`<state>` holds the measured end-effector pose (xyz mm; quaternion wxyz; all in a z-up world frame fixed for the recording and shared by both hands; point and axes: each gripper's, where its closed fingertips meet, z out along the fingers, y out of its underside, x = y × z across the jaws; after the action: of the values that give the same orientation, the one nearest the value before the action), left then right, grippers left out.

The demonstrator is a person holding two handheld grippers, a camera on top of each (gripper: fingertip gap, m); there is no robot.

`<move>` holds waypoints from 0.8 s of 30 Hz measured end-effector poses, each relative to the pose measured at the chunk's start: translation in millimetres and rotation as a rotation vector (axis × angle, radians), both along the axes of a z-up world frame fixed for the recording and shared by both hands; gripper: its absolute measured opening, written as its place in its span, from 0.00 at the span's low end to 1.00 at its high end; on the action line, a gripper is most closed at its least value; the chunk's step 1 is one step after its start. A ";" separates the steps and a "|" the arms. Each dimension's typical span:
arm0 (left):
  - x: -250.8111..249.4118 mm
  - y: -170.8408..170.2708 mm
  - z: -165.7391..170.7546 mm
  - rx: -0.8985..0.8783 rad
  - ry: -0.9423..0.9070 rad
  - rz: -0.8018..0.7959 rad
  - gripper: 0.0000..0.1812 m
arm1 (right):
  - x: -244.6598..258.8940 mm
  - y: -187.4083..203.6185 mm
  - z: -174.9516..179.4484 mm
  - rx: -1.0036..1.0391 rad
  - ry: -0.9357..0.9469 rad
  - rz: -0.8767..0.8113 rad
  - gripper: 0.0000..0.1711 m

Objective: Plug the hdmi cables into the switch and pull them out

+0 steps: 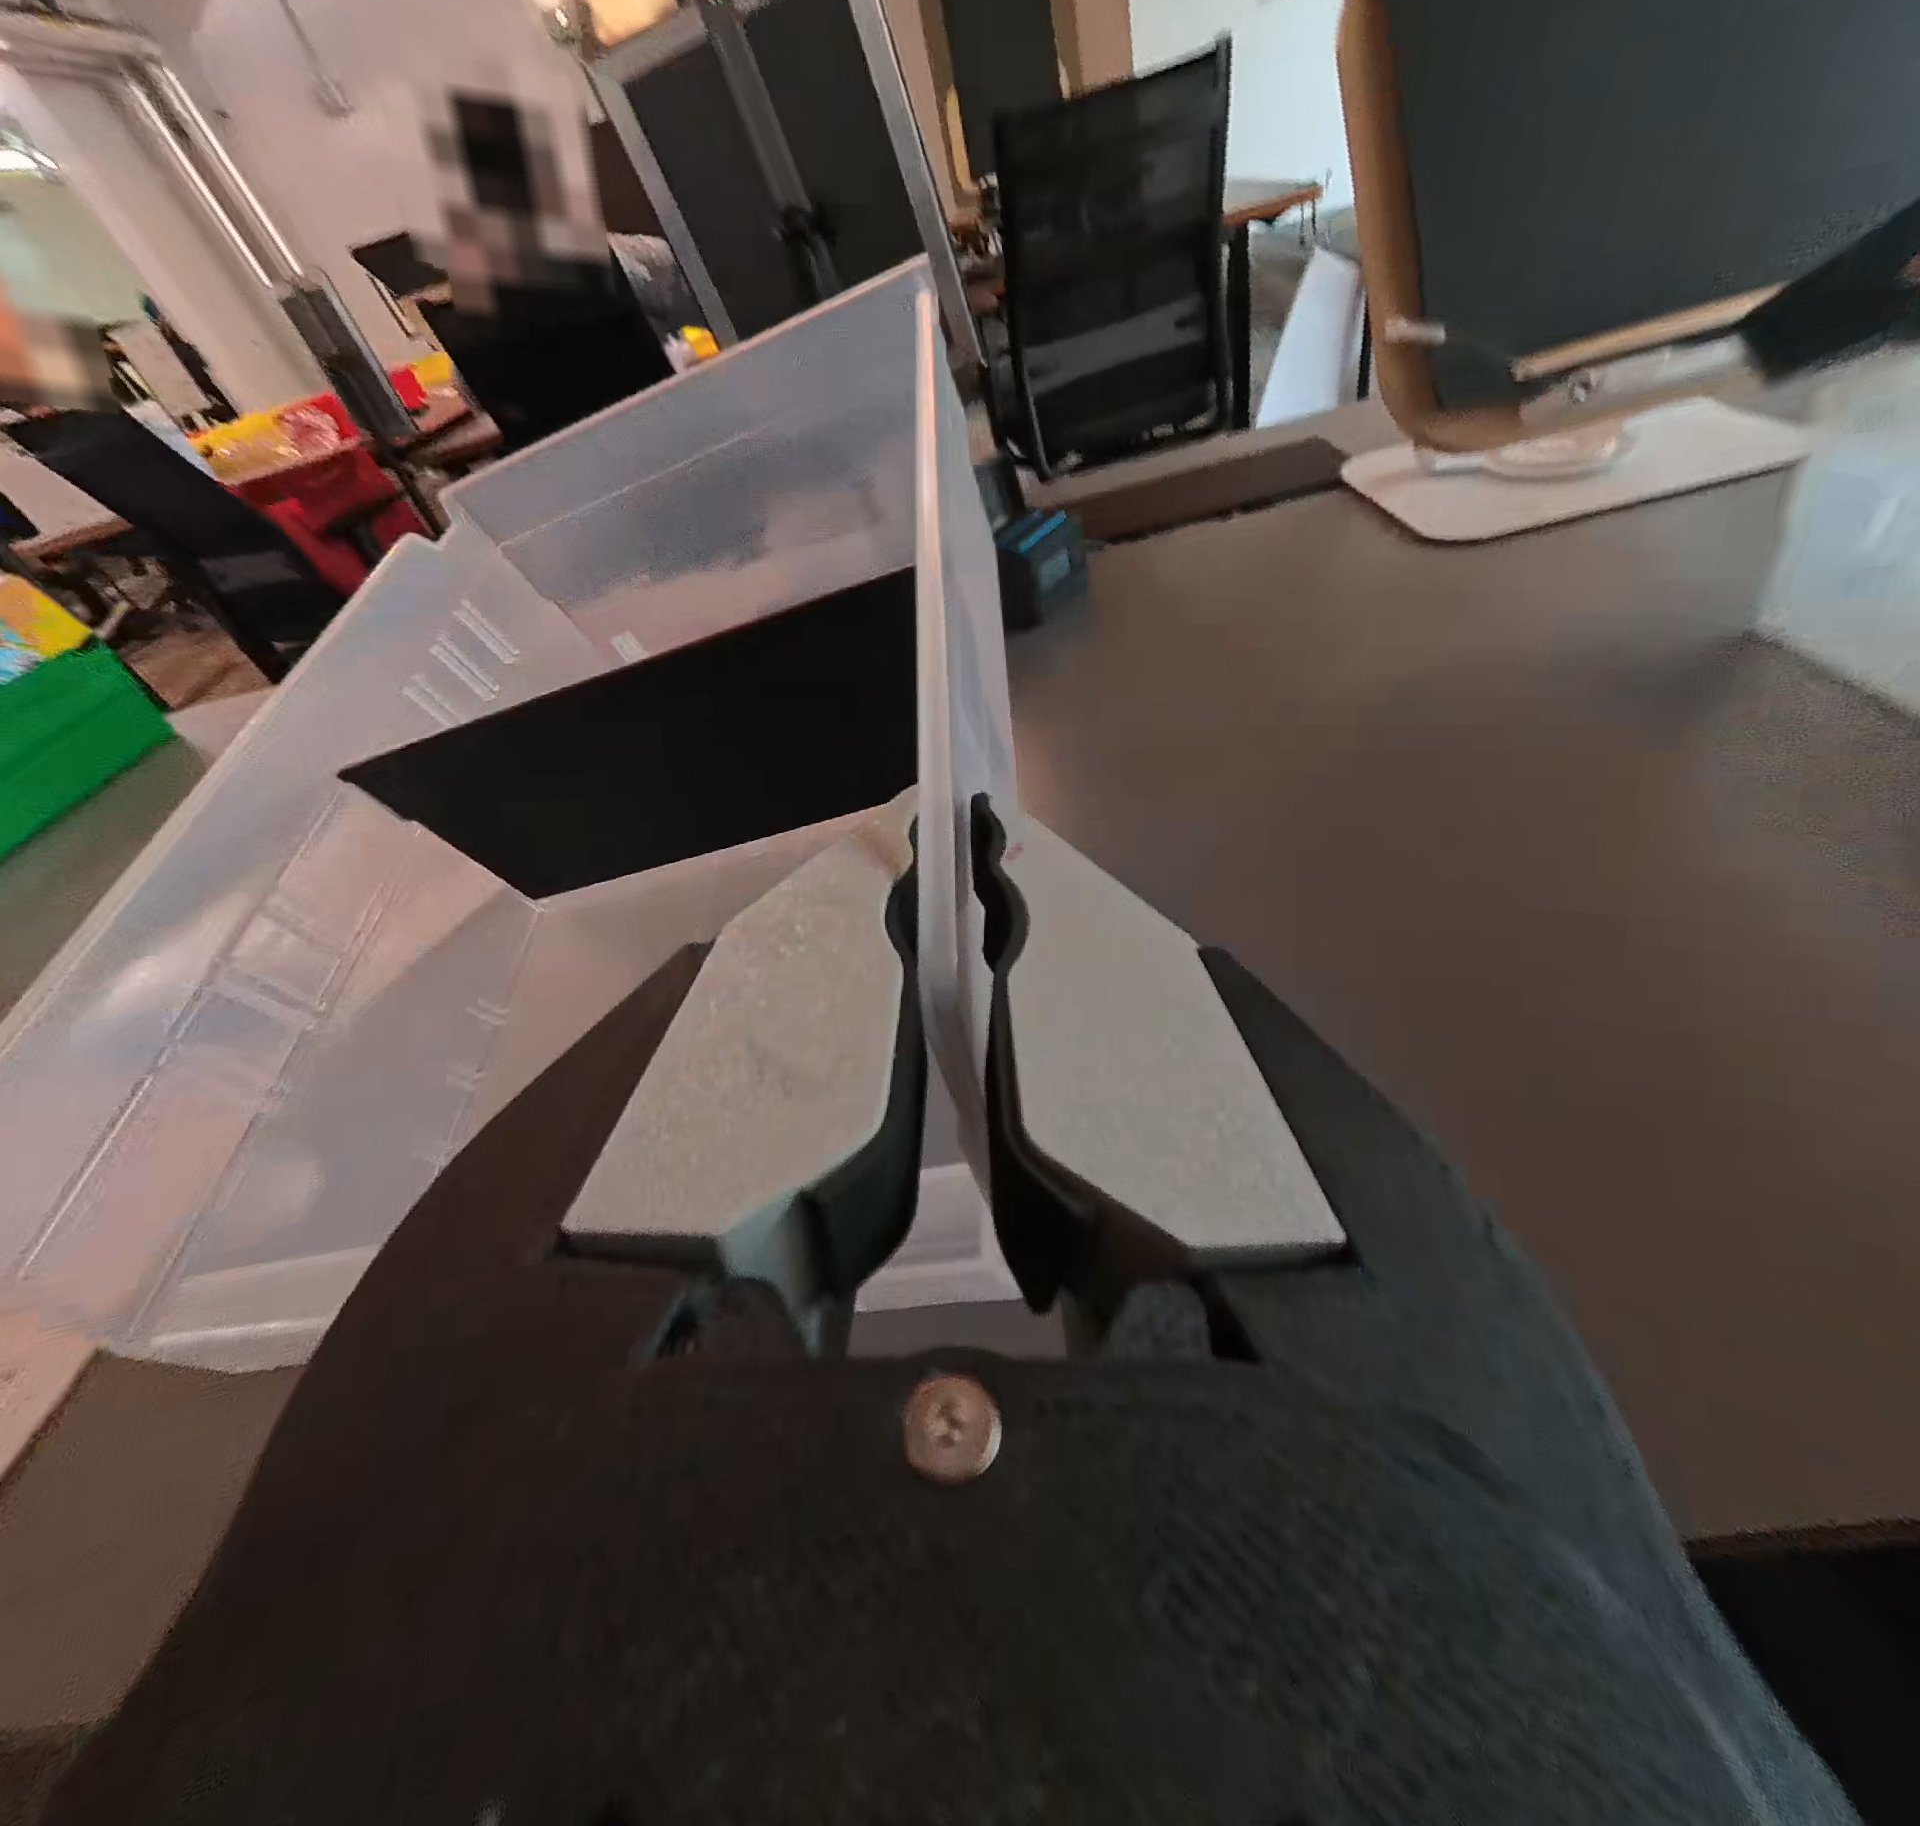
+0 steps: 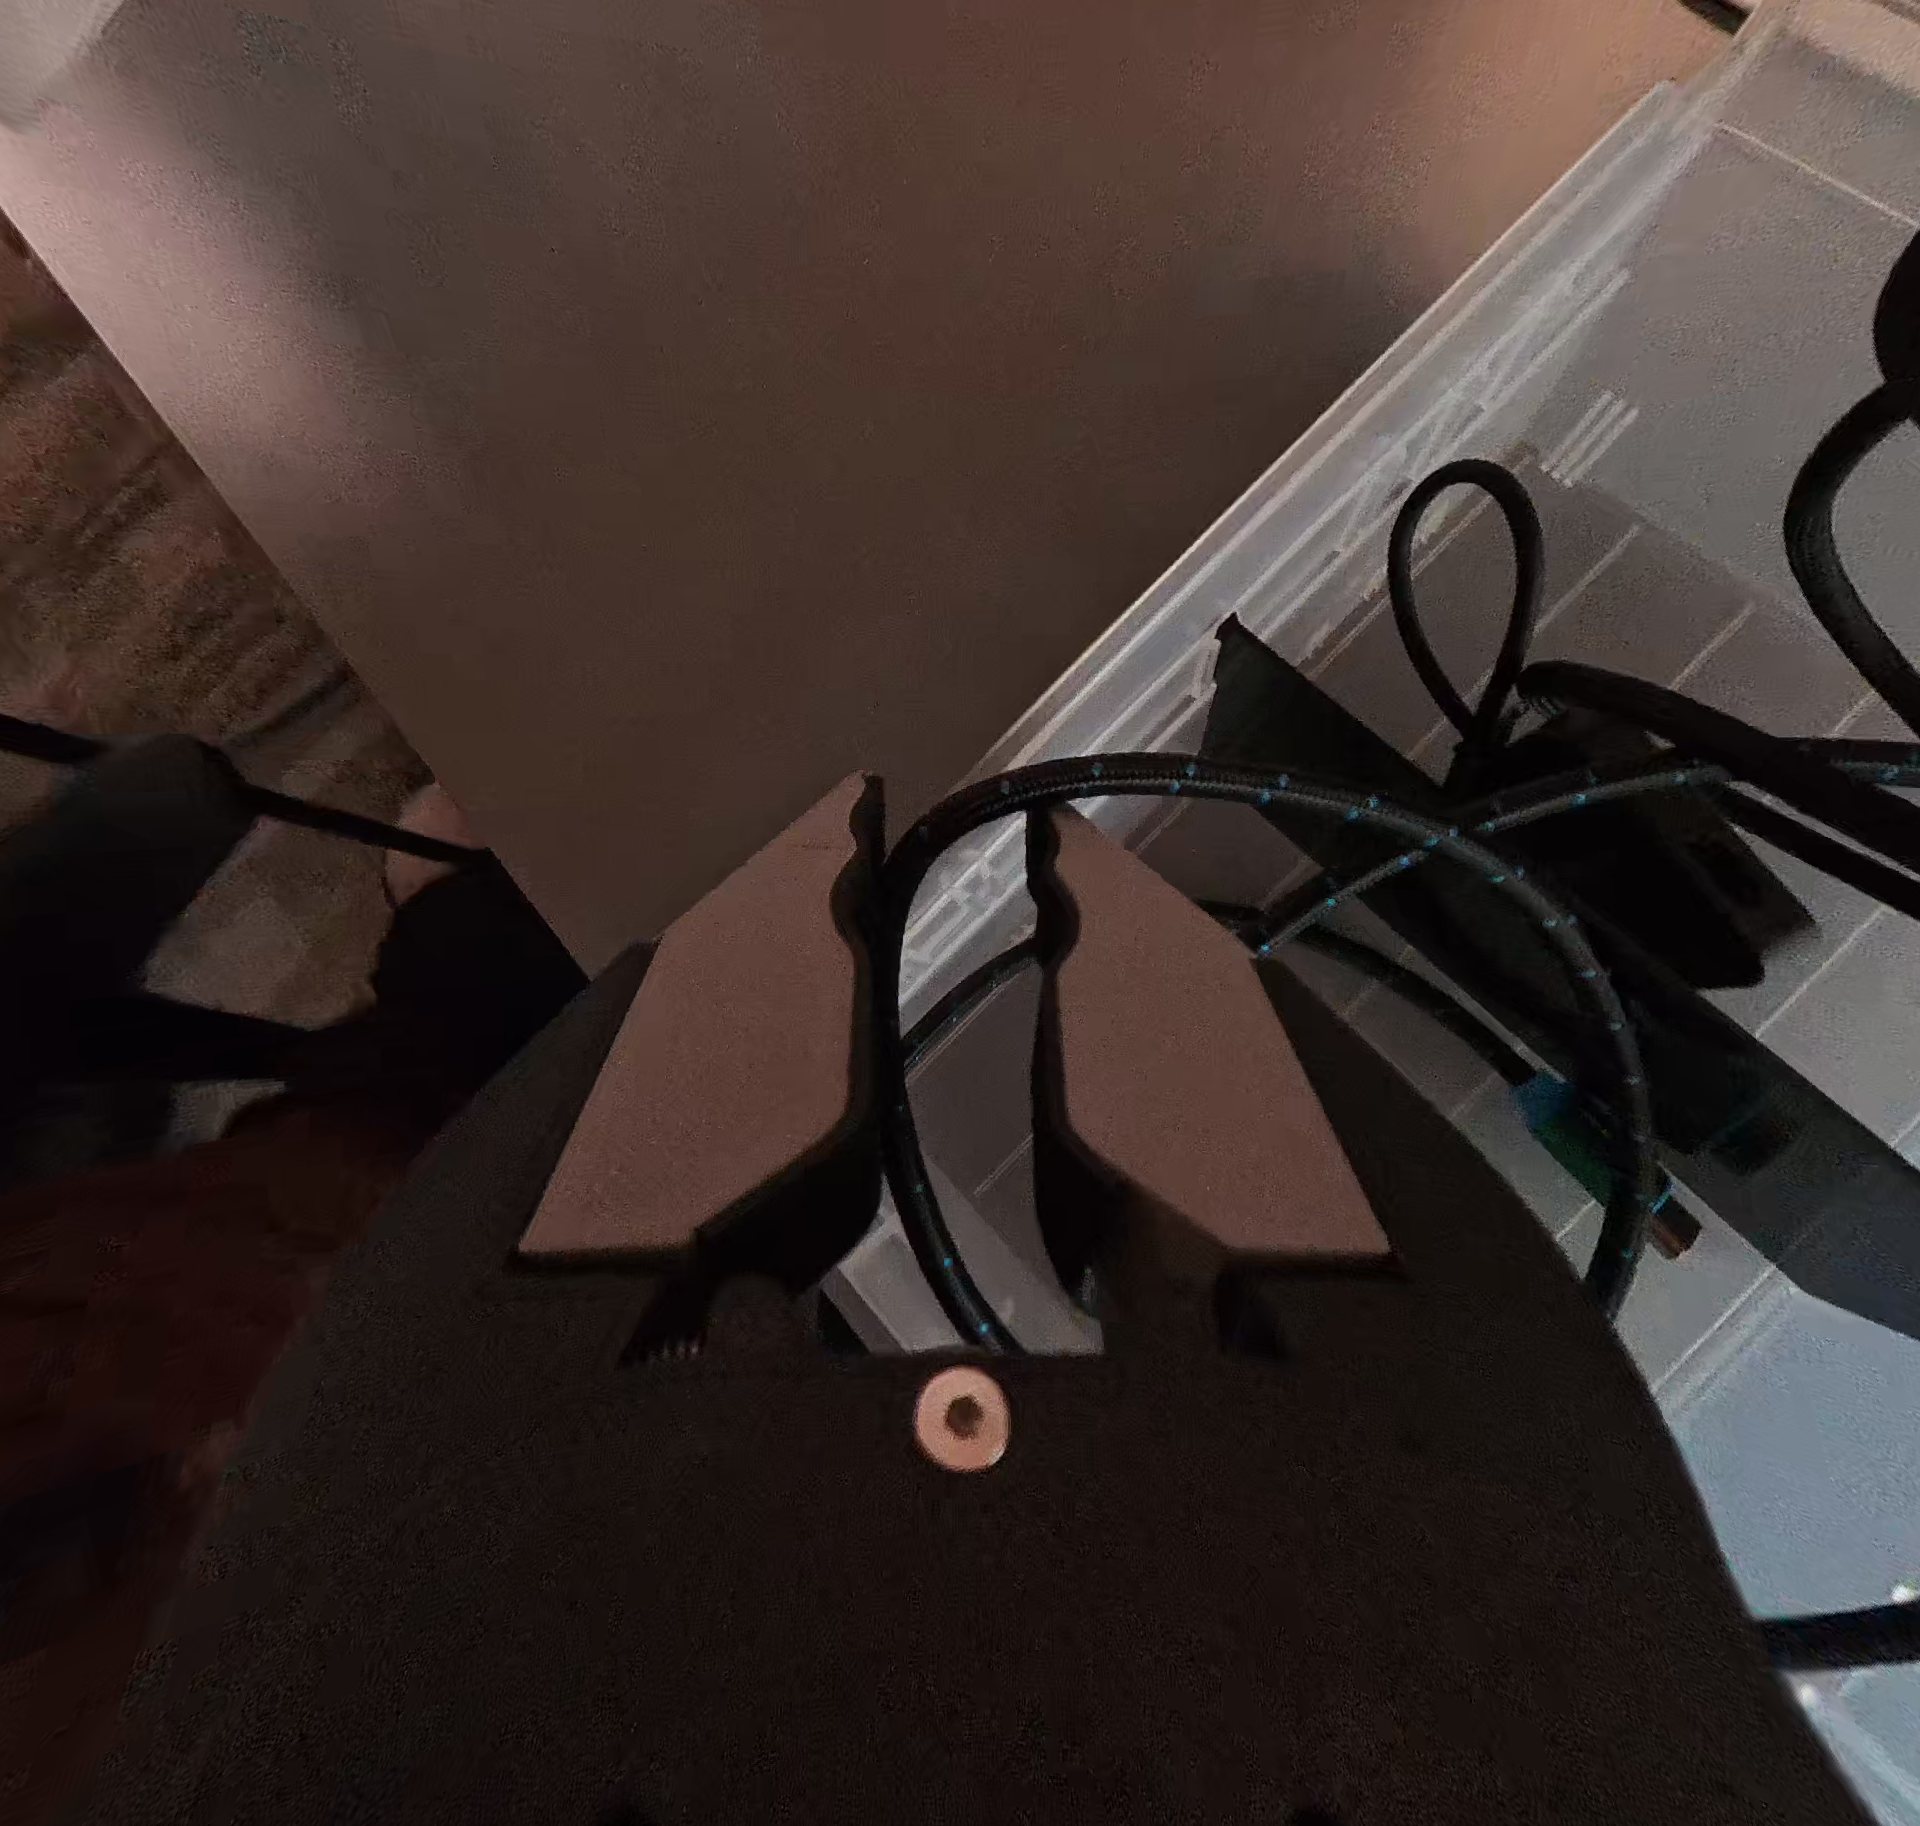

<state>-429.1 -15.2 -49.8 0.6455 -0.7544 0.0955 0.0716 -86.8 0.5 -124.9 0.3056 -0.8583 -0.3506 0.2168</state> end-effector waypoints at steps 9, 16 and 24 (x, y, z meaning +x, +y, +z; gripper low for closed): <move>-31.1 -51.2 76.1 0.185 -0.060 0.031 0.01 | -265.9 5.9 5.4 0.012 0.131 0.189 0.21; -3.2 -71.7 120.9 0.257 -0.049 -0.049 0.00 | -319.0 -3.1 108.3 0.242 0.290 0.201 0.37; 192.0 -76.3 101.8 0.225 -0.090 -0.513 0.01 | -75.2 -13.4 150.8 0.410 0.276 0.057 0.44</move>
<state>-237.1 -91.5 52.0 0.7259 -0.6314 0.2461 -0.1177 -162.0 -12.9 25.9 0.5121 -0.7304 -0.3663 0.2649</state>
